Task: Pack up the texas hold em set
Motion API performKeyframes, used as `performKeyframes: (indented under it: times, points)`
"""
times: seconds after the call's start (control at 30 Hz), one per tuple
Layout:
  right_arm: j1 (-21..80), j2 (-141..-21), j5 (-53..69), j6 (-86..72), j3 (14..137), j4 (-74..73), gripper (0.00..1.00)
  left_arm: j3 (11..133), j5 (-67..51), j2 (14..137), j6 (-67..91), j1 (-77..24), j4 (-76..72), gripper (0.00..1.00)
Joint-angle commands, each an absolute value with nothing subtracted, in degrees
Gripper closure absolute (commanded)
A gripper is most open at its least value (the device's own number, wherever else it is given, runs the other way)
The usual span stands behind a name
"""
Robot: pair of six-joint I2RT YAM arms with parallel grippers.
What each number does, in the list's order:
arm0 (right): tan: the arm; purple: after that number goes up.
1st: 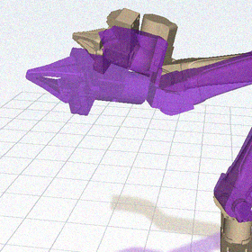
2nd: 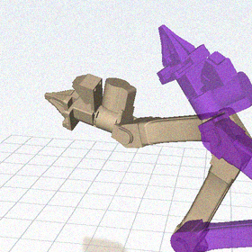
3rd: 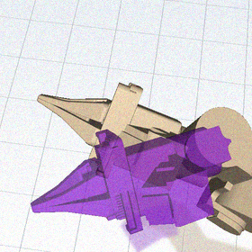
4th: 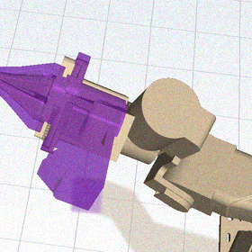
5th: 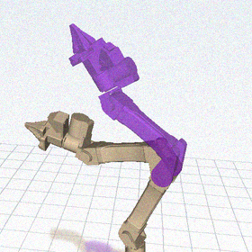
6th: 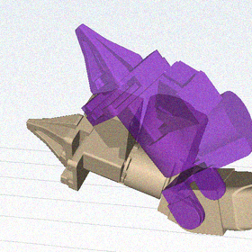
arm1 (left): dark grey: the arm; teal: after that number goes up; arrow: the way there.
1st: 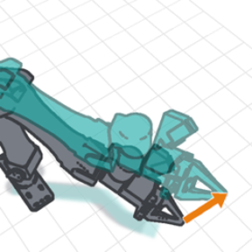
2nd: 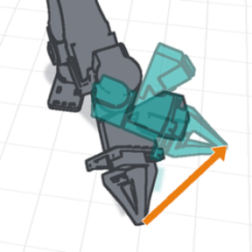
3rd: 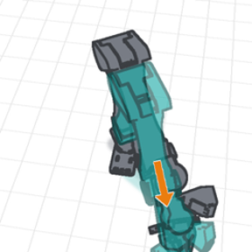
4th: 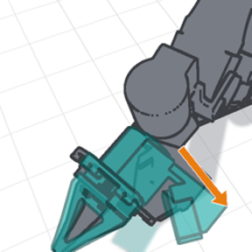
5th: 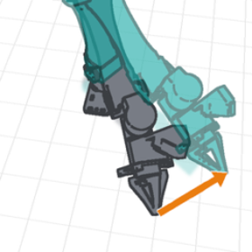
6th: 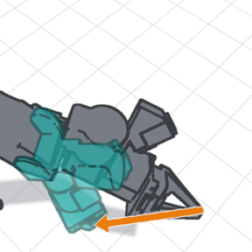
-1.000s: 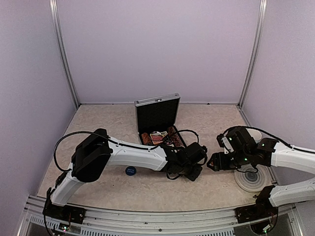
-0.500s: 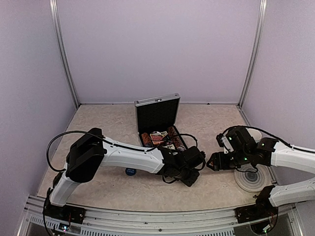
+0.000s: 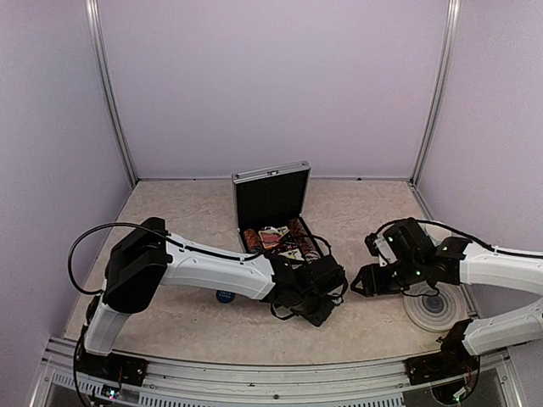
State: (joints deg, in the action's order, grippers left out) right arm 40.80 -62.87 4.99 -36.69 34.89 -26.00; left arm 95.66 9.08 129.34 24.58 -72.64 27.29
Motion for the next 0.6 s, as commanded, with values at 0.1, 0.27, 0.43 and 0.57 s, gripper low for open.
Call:
performKeyframes:
  times: [0.1,0.27,0.43,0.57]
  points:
    - [42.1,-70.5,16.2,-35.4,37.2,-19.1,0.53,85.3,4.5,122.3,29.4,-68.9,19.4,0.61]
    - [42.2,-74.4,15.9,-36.9,37.0,-16.1,0.46,78.7,0.4,118.8,34.1,-66.8,9.8,0.60]
    - [42.1,-79.1,13.8,-38.0,37.6,-16.0,0.42,79.0,-4.8,119.8,37.6,-66.0,5.2,0.60]
    - [41.9,-81.8,15.1,-38.8,37.7,-14.4,0.42,80.8,-6.3,121.7,39.3,-65.9,4.2,0.60]
